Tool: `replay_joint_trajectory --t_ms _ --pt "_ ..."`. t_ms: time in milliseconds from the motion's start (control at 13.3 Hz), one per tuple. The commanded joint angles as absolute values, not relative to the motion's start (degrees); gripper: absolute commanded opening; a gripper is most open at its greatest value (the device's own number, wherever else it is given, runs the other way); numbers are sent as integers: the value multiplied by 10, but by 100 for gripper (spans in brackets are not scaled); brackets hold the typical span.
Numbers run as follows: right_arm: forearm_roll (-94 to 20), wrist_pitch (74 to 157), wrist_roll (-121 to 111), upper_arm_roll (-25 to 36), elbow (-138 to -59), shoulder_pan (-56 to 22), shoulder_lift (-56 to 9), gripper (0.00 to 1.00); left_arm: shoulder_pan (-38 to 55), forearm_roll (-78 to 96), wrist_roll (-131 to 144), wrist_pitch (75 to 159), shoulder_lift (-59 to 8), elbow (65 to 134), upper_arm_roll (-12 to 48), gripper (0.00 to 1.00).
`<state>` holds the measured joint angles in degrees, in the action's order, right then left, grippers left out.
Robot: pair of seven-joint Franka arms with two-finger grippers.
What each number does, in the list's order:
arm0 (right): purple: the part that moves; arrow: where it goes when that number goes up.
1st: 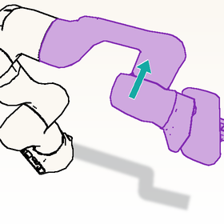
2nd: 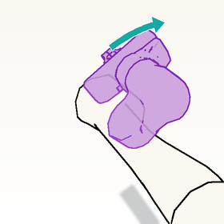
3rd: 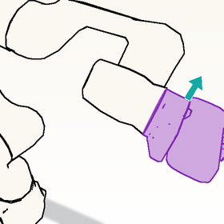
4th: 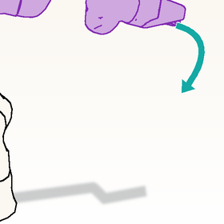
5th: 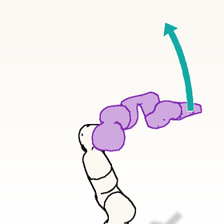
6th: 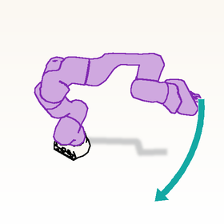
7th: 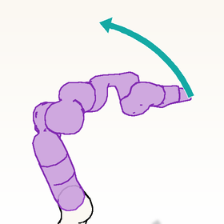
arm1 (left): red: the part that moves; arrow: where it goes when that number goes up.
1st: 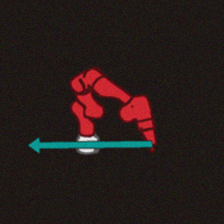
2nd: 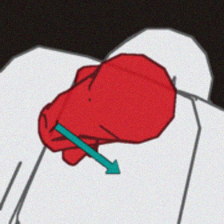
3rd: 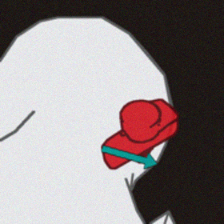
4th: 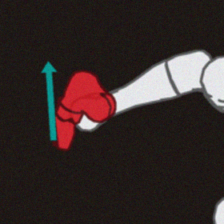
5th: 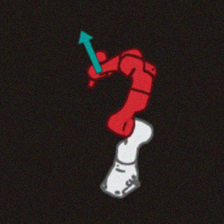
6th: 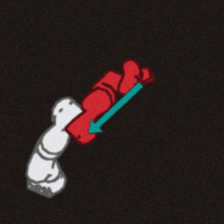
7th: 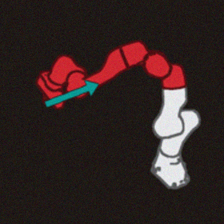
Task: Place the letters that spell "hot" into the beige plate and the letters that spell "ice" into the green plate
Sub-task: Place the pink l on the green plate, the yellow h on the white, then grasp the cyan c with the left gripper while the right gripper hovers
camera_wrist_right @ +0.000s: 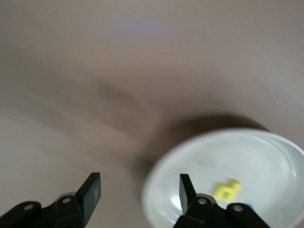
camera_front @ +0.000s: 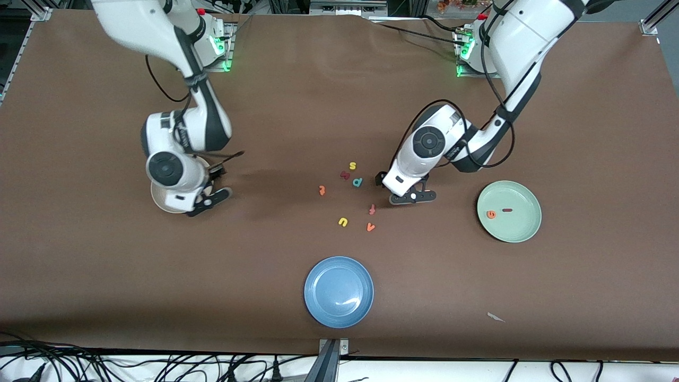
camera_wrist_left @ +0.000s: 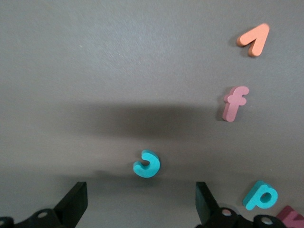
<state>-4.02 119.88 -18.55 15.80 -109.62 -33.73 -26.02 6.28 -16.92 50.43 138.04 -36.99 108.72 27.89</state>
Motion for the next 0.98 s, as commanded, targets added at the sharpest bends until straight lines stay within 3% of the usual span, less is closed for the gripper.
replay_joint_trajectory --t_ms 0,226,377,904 --pt "-45 1187 -153 107 -1065 -337 -239 75 74 -219 552 1381 -401 1053 275 96" --pt "-40 1194 -130 72 -1025 -365 -245 82 76 -224 556 1381 -403 1051 274 86" --pt "-38 1190 -128 69 -998 -383 -243 99 77 -224 556 1381 -407 1050 274 79" --pt "-36 1188 188 68 -989 -429 -240 99 77 -224 556 1381 -411 1043 272 59"
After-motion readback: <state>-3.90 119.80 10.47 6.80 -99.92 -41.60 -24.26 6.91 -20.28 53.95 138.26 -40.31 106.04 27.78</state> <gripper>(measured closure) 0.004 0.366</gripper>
